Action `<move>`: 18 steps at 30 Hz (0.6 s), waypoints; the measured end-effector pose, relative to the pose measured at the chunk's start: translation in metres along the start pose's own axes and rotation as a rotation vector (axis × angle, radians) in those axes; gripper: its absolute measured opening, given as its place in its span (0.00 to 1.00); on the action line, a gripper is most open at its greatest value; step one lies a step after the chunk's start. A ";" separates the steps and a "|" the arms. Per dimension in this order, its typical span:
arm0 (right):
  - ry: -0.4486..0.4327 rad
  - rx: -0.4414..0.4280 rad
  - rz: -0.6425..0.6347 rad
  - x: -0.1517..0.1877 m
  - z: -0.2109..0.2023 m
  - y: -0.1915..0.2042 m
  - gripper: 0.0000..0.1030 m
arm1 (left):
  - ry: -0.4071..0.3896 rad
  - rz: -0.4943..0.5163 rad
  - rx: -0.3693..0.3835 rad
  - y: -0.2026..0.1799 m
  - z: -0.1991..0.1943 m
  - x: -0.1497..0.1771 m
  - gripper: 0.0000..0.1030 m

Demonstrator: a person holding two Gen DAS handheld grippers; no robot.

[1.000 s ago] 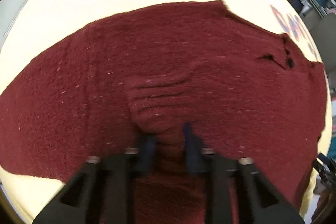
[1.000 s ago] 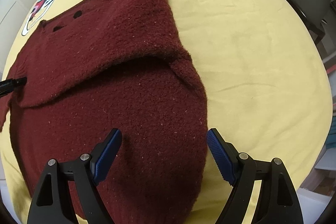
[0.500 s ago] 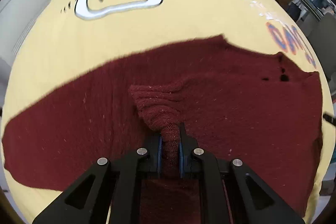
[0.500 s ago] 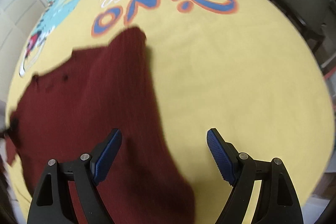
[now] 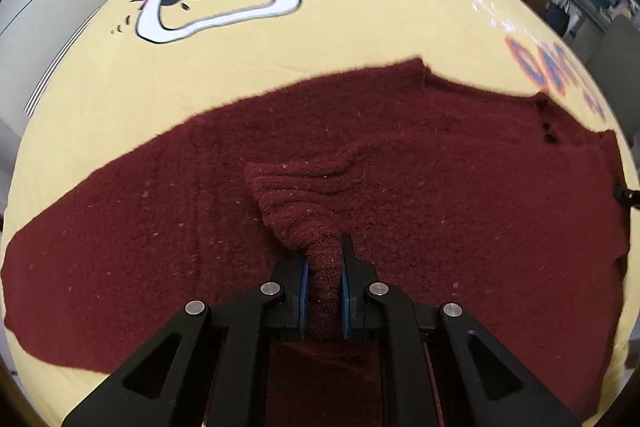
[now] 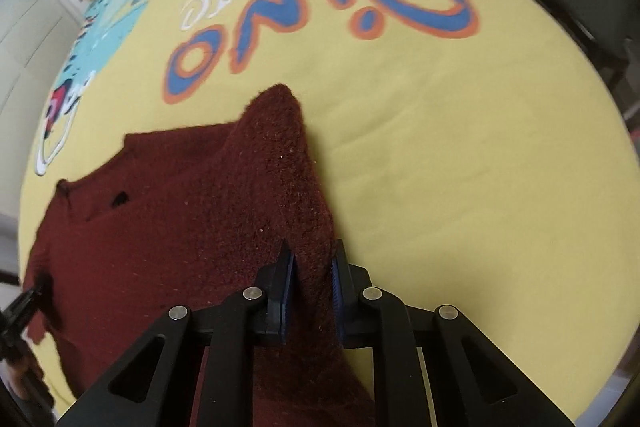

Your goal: Fold small clothes

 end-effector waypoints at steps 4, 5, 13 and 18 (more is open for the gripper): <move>0.020 0.060 -0.019 0.005 0.018 0.004 0.16 | -0.011 -0.001 -0.021 0.001 0.008 0.004 0.14; 0.023 0.062 -0.014 0.005 0.021 0.005 0.17 | -0.013 0.005 -0.028 0.001 0.007 0.004 0.17; -0.099 0.046 -0.003 0.009 -0.008 0.002 0.67 | -0.006 -0.036 -0.009 0.007 -0.010 -0.004 0.61; -0.257 0.024 -0.087 0.015 -0.059 0.030 0.85 | -0.152 -0.068 0.045 -0.007 -0.051 -0.019 0.99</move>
Point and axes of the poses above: each gripper's, at about its wrist camera, not at the fingertips, and z roughly the way its jaws point, y to its left, x to its underside, the point moved 6 cm from there along z, roughly the way its jaws point, and after that the axes turned 6 degrees about z, right-handed, at the moved point
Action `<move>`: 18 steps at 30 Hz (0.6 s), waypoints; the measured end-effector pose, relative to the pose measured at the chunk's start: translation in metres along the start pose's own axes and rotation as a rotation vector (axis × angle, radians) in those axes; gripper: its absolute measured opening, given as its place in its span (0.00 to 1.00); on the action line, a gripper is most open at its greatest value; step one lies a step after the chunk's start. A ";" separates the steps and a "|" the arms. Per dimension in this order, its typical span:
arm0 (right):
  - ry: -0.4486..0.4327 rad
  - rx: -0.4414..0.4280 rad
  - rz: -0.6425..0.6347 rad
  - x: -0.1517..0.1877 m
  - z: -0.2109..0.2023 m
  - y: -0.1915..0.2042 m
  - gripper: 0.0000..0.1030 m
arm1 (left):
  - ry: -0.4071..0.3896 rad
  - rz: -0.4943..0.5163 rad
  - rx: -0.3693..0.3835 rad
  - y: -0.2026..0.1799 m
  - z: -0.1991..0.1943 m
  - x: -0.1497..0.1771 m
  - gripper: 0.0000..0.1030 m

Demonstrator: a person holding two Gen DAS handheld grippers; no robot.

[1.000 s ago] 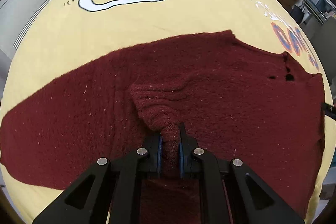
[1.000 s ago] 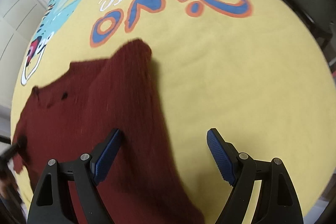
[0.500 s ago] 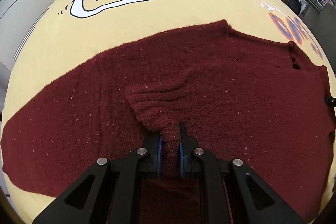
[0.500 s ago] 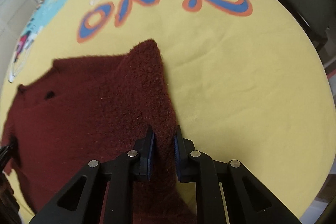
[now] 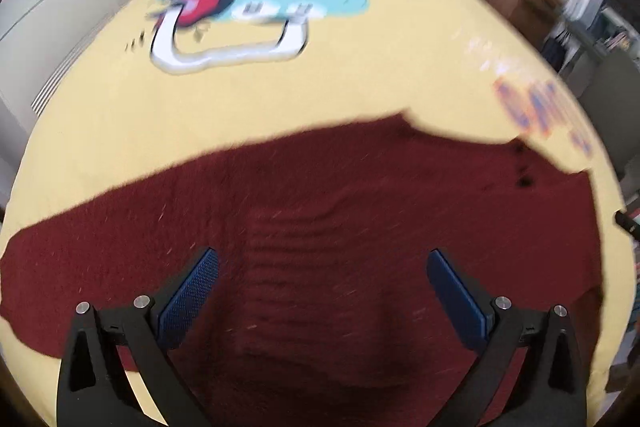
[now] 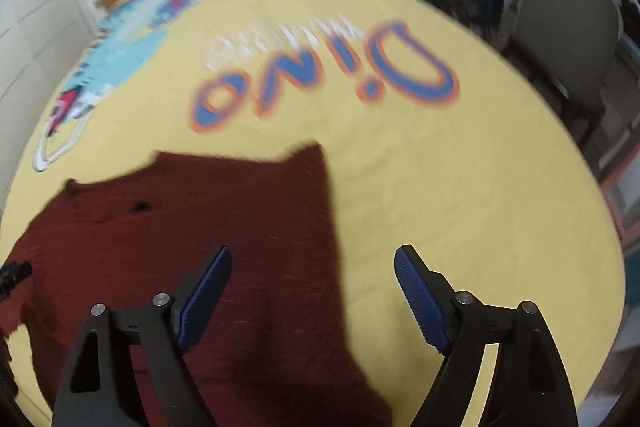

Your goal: Fold small clothes

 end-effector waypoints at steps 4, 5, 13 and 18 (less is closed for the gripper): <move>-0.053 -0.056 -0.078 0.011 -0.019 0.050 1.00 | -0.074 0.047 0.018 -0.032 -0.007 -0.006 0.99; -0.053 -0.070 -0.094 0.017 -0.019 0.063 1.00 | -0.079 0.058 0.016 -0.040 -0.005 -0.004 0.99; 0.029 -0.045 -0.264 0.084 0.026 0.125 1.00 | 0.046 0.112 -0.005 -0.063 0.044 0.036 0.99; 0.057 0.004 -0.252 0.095 0.053 0.095 1.00 | 0.057 0.125 -0.039 -0.036 0.052 0.056 0.99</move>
Point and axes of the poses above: each gripper's, at about its wrist camera, not at the fingertips, and z roughly the way its jaws point, y to its left, x to its underside, the point moved 6 cm from there along z, roughly the way its jaws point, and after that the axes turned 6 degrees about z, right-handed, at the moved point
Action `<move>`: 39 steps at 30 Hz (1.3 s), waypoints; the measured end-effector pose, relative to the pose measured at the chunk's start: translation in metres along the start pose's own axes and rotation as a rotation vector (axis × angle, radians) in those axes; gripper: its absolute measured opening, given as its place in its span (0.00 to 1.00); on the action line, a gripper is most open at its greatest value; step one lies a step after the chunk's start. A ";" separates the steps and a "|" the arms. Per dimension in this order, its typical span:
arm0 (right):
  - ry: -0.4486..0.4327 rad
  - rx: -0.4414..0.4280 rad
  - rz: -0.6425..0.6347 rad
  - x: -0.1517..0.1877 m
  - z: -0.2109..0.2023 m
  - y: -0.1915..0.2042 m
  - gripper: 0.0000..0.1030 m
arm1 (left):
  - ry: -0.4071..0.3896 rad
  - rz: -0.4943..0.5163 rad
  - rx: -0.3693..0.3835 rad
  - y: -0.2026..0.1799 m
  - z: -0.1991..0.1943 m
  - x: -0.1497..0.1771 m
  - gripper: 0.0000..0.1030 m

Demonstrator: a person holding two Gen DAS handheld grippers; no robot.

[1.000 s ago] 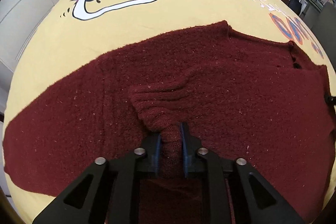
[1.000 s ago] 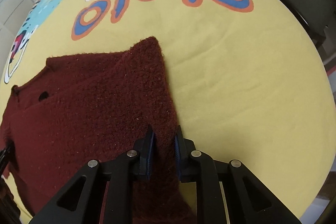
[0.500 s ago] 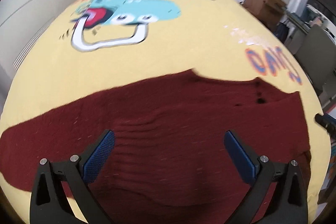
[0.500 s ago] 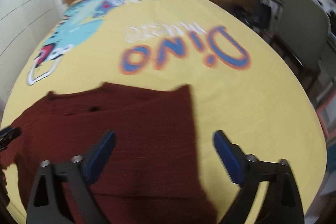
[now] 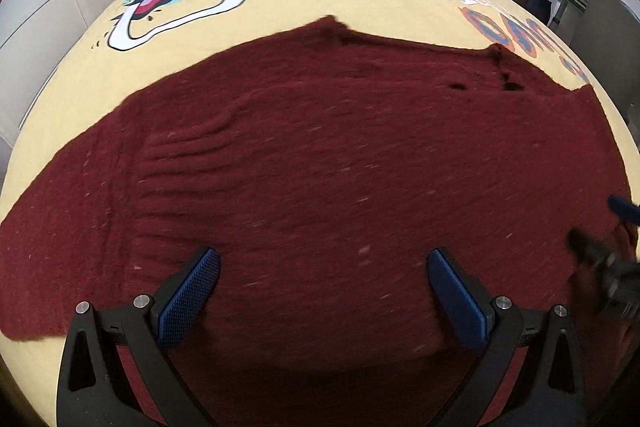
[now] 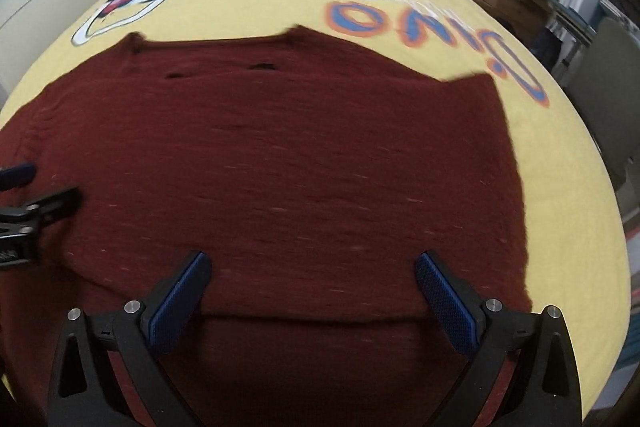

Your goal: Fold small clothes

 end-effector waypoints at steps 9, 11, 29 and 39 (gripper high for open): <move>0.006 0.023 0.048 0.005 0.008 -0.039 0.99 | -0.006 -0.033 -0.022 0.011 0.006 0.009 0.99; -0.015 0.031 0.052 0.008 0.008 -0.040 0.99 | -0.003 -0.043 -0.023 0.011 0.006 0.008 0.99; -0.018 -0.081 0.086 0.041 -0.076 -0.034 0.99 | -0.001 -0.507 -0.058 0.215 -0.099 0.057 0.99; 0.043 -0.032 0.155 0.067 -0.074 -0.063 0.99 | 0.068 -1.126 -0.115 0.374 -0.091 0.172 0.99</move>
Point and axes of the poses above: each gripper's, at about its wrist camera, not at the fingertips, and z roughly the way its jaws point, y to its left, x to its underside, the point moved 6 cm from there along z, roughly the way its jaws point, and after that the axes turned 6 degrees about z, right-handed, at the moved point
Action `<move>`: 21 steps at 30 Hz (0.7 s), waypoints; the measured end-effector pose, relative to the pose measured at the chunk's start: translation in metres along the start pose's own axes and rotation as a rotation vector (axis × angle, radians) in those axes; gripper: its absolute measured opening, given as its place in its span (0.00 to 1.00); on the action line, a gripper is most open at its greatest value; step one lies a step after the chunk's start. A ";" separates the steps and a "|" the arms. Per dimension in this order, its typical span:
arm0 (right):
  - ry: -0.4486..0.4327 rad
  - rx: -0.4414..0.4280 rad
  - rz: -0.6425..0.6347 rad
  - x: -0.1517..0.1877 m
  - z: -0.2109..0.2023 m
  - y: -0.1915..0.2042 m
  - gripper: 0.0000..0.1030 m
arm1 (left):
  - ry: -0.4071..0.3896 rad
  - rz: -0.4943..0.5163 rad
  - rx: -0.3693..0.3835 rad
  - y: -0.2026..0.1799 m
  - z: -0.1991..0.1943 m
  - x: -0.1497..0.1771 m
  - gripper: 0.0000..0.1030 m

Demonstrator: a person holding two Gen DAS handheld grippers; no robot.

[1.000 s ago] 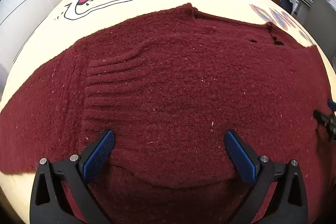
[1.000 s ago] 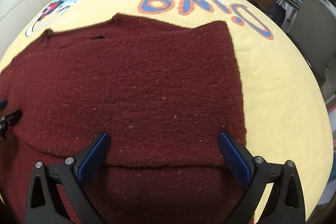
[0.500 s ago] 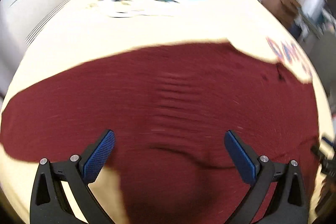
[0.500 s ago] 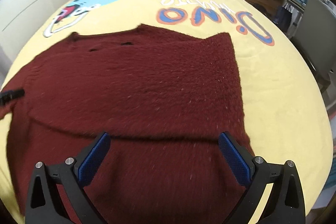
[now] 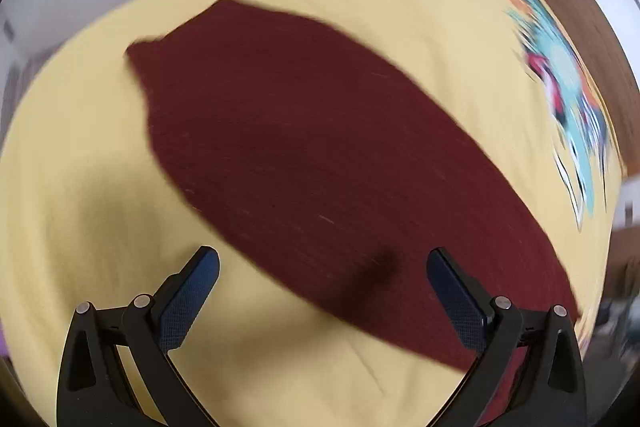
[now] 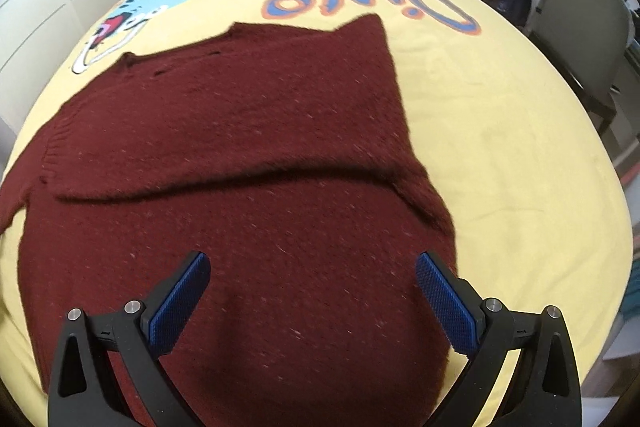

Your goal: Fold small clothes

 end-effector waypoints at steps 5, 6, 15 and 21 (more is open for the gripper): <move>0.010 0.023 0.015 0.003 -0.001 -0.010 0.99 | 0.003 -0.039 0.057 0.003 0.016 -0.012 0.99; 0.011 0.027 0.015 0.003 -0.001 -0.011 0.99 | 0.001 -0.029 0.078 -0.001 0.017 -0.013 0.98; 0.008 0.037 0.004 -0.005 -0.001 -0.010 0.99 | 0.046 0.169 0.060 -0.027 0.006 -0.026 0.09; -0.018 0.026 -0.014 -0.020 -0.006 -0.004 0.99 | 0.019 0.319 0.112 -0.078 -0.030 -0.021 0.08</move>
Point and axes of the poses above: each gripper's, at about its wrist camera, not at the fingertips, and z roughly the way its jaws point, y to its left, x to its underside, the point moved 6 cm from there along z, roughly the way its jaws point, and after that the axes turned 6 degrees about z, right-handed, at the moved point
